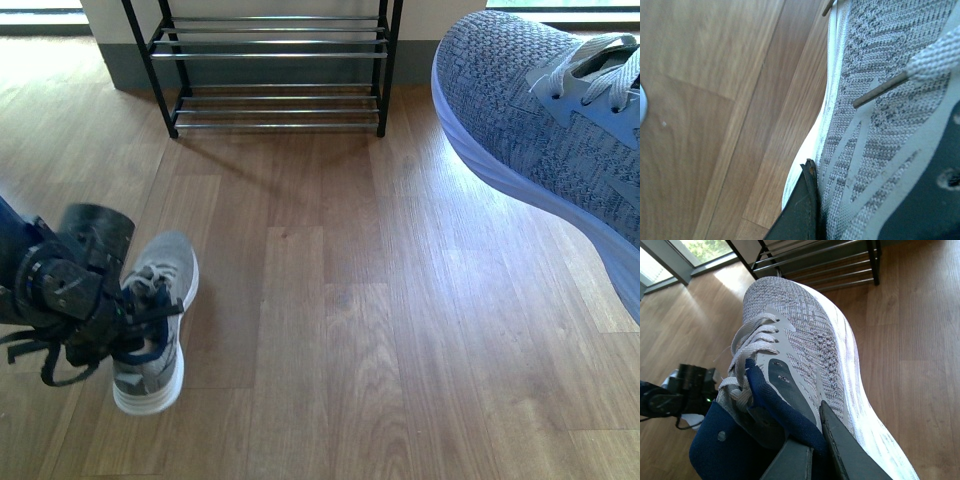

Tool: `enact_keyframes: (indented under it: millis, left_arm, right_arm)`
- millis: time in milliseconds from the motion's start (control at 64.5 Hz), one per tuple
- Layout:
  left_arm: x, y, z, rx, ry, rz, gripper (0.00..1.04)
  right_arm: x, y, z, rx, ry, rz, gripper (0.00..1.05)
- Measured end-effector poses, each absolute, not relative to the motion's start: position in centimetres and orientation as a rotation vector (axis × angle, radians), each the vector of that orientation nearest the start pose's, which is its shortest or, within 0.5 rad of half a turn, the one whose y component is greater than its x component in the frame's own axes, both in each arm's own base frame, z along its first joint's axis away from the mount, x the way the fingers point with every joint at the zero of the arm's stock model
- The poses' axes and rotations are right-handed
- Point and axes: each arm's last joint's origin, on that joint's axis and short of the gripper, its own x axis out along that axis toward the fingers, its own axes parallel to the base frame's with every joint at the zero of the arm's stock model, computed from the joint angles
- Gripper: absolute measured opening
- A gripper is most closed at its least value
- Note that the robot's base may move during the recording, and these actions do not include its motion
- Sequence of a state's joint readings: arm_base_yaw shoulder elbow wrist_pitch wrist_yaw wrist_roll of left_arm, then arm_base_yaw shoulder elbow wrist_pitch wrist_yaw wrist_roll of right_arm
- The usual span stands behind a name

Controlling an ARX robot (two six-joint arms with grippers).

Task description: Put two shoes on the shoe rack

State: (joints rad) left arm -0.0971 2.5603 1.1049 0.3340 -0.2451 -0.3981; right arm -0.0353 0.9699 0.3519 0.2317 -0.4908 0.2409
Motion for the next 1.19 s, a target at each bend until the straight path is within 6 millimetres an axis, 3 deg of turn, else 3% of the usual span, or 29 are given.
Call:
enact_keyframes:
  millis: [155,310,543,651,1194]
  left_arm:
    - [35.3,-3.6,1.7,-0.107,0.838,0.349,0.02]
    - [30.1,-4.9,10.1,-0.057,0.682,0.366,0.02]
    - [22.1,-7.3,17.5,0.007,0.515,0.360,0.02]
    - [21.4,-7.4,18.6,-0.013,0.471,0.353,0.02]
    - [21.3,-7.3,18.4,-0.013,0.479,0.359,0.02]
  right_arm:
    - [19.2,0.7,19.3,0.335,0.429,0.403,0.01]
    - [19.2,0.7,19.3,0.335,0.429,0.403,0.01]
    - [19.2,0.7,19.3,0.335,0.429,0.403,0.01]
    - [19.2,0.7,19.3,0.335,0.429,0.403,0.01]
    - [19.2,0.7,19.3,0.335,0.429,0.403,0.01]
